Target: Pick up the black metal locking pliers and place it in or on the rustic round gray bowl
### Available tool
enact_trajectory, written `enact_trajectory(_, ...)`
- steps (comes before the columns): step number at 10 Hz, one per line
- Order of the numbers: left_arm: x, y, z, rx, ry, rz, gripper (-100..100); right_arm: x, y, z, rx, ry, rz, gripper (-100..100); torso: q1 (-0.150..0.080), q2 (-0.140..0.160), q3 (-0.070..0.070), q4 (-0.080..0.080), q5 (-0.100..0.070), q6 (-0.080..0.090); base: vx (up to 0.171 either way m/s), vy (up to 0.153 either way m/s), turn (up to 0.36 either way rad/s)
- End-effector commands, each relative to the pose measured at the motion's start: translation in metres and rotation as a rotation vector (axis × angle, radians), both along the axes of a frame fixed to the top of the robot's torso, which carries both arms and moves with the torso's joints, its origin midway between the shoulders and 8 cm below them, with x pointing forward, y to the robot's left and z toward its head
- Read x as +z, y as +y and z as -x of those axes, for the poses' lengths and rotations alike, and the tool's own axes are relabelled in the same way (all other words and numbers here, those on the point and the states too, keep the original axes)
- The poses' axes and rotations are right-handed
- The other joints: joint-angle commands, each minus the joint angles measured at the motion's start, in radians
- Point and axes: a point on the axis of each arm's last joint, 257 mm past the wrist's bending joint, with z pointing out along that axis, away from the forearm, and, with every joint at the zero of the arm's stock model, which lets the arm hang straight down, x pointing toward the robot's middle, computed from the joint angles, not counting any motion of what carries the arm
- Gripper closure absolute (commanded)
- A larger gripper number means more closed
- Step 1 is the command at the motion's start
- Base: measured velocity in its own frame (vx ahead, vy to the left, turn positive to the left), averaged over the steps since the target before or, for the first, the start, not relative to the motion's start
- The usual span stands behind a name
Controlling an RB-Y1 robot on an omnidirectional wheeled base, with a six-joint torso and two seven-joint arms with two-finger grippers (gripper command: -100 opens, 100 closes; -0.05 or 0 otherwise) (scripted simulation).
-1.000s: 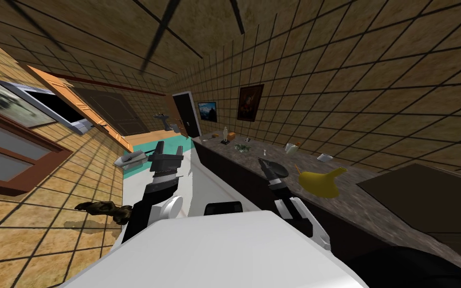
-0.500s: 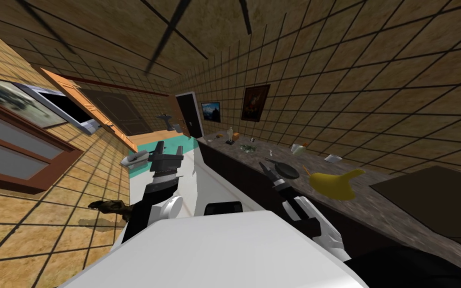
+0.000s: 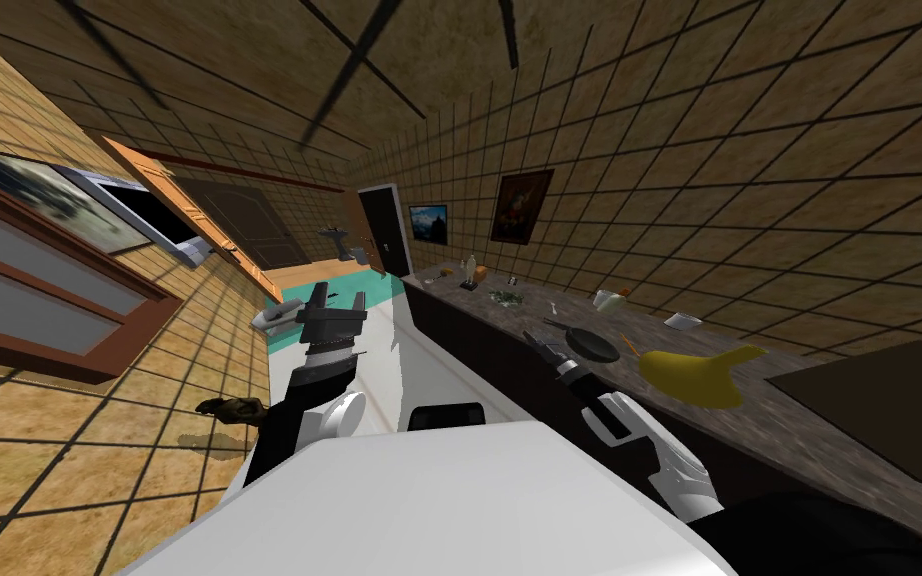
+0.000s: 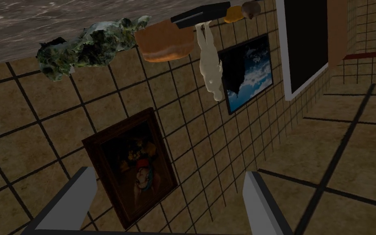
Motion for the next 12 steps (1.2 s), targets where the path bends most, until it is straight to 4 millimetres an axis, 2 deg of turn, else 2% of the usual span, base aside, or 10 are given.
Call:
enact_trajectory(1,0.000,0.000,0.000,0.000,0.000,0.000,0,-0.011,-0.019,0.002,-0.007,0.043,0.078,-100,0.000,0.000,0.000,0.000,0.000,0.000,0.021,0.120,0.052)
enact_trajectory(2,0.000,0.000,0.000,0.000,0.000,0.000,0,-0.010,-0.020,0.001,-0.002,0.044,0.087,-100,0.001,-0.001,0.000,0.000,0.000,0.000,0.036,0.088,0.014)
enact_trajectory(4,0.000,0.000,0.000,0.000,0.000,0.000,0,-0.028,-0.050,0.010,-0.010,0.116,0.216,-100,-0.001,-0.002,-0.001,0.000,-0.001,0.000,0.058,0.110,0.060)
enact_trajectory(5,0.000,0.000,0.000,0.000,0.000,0.000,0,-0.029,-0.055,0.011,-0.008,0.124,0.230,-100,0.000,-0.003,-0.002,-0.001,0.000,0.000,0.071,0.102,0.018)
enact_trajectory(6,0.000,0.000,0.000,0.000,0.000,0.000,0,-0.039,-0.073,0.017,-0.013,0.166,0.296,-100,-0.001,-0.004,-0.002,-0.001,0.000,0.000,0.059,0.084,0.052)
enact_trajectory(7,0.000,0.000,0.000,0.000,0.000,0.000,0,-0.038,-0.073,0.017,-0.011,0.167,0.301,-100,-0.002,-0.003,-0.002,-0.001,-0.001,0.000,0.038,0.055,0.024)
enact_trajectory(9,0.000,0.000,0.000,0.000,0.000,0.000,0,-0.056,-0.107,0.033,-0.017,0.249,0.420,-100,-0.004,-0.002,-0.001,0.000,-0.001,0.000,0.058,0.062,0.078)
enact_trajectory(10,0.000,0.000,0.000,0.000,0.000,0.000,0,-0.055,-0.112,0.033,-0.013,0.256,0.437,-100,-0.004,-0.004,-0.002,-0.001,-0.001,0.000,0.074,0.045,0.034)
enact_trajectory(12,0.000,0.000,0.000,0.000,0.000,0.000,0,-0.072,-0.149,0.056,-0.016,0.350,0.556,-100,-0.005,-0.004,-0.002,-0.001,-0.001,0.000,0.094,0.043,0.097)
